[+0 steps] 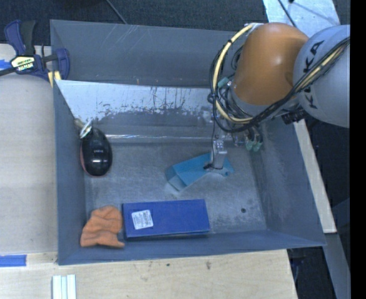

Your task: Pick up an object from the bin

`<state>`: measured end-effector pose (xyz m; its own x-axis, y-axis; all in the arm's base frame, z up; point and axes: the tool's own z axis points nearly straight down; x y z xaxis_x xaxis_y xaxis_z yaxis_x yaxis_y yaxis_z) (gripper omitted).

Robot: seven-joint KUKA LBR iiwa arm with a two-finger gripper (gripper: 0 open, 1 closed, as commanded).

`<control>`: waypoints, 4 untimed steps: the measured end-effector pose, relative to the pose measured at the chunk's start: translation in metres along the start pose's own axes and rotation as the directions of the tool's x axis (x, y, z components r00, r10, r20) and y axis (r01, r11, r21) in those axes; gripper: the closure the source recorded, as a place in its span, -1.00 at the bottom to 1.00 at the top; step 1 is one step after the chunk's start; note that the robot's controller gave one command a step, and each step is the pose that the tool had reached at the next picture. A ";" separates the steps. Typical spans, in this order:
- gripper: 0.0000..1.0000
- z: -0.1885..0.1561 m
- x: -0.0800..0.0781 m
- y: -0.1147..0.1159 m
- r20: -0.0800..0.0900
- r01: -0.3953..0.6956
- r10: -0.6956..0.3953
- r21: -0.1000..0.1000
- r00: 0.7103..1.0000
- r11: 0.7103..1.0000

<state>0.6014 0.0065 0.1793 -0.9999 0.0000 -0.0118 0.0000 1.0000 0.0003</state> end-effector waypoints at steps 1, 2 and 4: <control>-1.00 0.015 0.006 0.000 0.005 0.001 -0.001 0.000 1.000 1.000; -1.00 0.051 0.032 0.012 -0.010 0.213 -0.213 -0.002 0.977 0.977; 1.00 0.085 0.024 0.006 -0.006 0.015 -0.015 0.000 1.000 1.000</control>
Offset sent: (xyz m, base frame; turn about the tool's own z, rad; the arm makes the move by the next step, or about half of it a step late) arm -0.0382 0.0160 -0.0601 -0.2393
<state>0.5787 0.0126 0.0943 -0.9999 -0.0151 -0.0054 -0.0151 0.9999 -0.0002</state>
